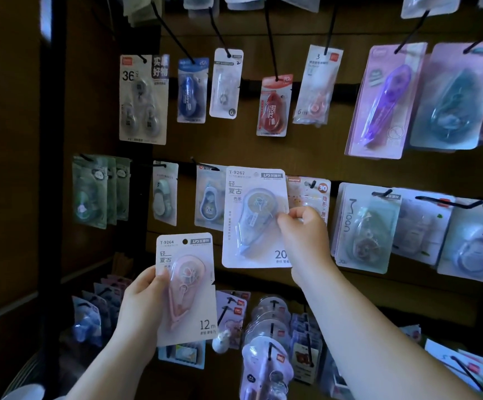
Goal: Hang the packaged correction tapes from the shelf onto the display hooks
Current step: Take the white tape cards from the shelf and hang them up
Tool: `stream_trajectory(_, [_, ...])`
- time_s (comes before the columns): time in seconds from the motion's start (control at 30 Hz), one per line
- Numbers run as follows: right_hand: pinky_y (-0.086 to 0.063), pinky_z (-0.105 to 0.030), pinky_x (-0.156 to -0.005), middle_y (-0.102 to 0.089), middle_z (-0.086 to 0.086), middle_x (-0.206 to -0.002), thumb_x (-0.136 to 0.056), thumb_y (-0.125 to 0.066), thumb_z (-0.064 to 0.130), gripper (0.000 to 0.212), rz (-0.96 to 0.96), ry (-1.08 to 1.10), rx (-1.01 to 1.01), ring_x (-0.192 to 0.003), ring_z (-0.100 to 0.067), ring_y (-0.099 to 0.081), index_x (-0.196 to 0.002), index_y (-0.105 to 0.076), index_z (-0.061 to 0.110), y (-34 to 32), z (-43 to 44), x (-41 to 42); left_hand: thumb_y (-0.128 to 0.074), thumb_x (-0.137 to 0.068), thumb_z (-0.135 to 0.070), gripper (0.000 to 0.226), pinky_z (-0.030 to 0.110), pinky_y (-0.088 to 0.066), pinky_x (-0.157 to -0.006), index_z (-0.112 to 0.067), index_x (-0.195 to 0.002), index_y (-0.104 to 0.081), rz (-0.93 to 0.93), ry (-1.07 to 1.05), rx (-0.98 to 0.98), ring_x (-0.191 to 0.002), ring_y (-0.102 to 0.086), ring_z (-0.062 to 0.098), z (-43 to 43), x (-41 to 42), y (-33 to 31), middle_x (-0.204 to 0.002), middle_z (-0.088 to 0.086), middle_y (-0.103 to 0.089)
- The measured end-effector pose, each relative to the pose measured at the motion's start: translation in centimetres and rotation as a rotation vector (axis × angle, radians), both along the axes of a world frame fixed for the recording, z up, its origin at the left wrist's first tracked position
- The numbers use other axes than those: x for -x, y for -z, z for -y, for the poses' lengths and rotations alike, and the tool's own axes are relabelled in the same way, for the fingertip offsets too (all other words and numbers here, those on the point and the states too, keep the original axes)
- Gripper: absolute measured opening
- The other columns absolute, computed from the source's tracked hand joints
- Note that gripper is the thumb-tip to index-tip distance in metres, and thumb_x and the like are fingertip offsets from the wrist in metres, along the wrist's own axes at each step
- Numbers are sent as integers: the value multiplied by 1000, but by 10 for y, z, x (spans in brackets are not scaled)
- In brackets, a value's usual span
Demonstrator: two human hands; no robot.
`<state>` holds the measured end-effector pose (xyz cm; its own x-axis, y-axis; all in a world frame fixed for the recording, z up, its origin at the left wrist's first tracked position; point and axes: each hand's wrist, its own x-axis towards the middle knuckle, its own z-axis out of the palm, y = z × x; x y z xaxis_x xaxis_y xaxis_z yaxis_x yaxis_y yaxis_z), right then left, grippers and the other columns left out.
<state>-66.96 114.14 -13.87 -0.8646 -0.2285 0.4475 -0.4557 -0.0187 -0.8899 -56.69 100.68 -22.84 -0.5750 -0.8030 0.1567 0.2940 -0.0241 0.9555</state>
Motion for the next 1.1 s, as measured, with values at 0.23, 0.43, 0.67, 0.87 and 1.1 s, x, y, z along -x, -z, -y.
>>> stream_trajectory(0.23, [-34, -24, -49, -47, 1, -67, -89, -48, 11, 25, 2, -30, -15, -61, -16, -45, -68, -41, 23, 4, 0, -4, -41, -95, -20, 28, 31, -45, -61, -22, -76, -61, -7, -19, -8, -71, -59, 25, -2, 0, -2, -79, 6, -64])
stream_trajectory(0.43, [-34, -24, -50, -45, 0, -66, -89, -47, 10, 27, -8, -1, -26, -63, -18, -45, -66, -39, 22, 3, 6, 2, -40, -96, -21, 29, 33, -48, -63, -20, -76, -61, -17, 1, -14, -72, -60, 27, -2, -3, -2, -78, 7, -65])
stream_trajectory(0.67, [-33, -20, -51, -41, 3, -70, -94, -43, 14, 9, -89, 116, -137, -59, -8, -39, -85, -41, 14, 16, 22, 28, -40, -96, -20, 29, 40, -49, -71, -19, -77, -62, 1, 13, -19, -76, -62, 29, 3, -2, 3, -81, 9, -66])
stream_trajectory(0.87, [-26, -20, -47, -38, 4, -65, -95, -40, 14, 9, -92, 166, -182, -55, -8, -36, -87, -38, 11, 16, 40, 51, -41, -95, -20, 27, 38, -49, -68, -19, -78, -62, 11, 28, -25, -73, -61, 28, 9, 2, 7, -80, 9, -66])
stream_trajectory(1.1, [-29, -20, -47, -39, 4, -65, -95, -41, 14, 8, -101, 196, -225, -56, -7, -37, -89, -40, 10, 19, 49, 75, -42, -95, -19, 30, 38, -48, -71, -21, -74, -62, -4, 36, -25, -73, -61, 25, 16, 15, 5, -79, 6, -66])
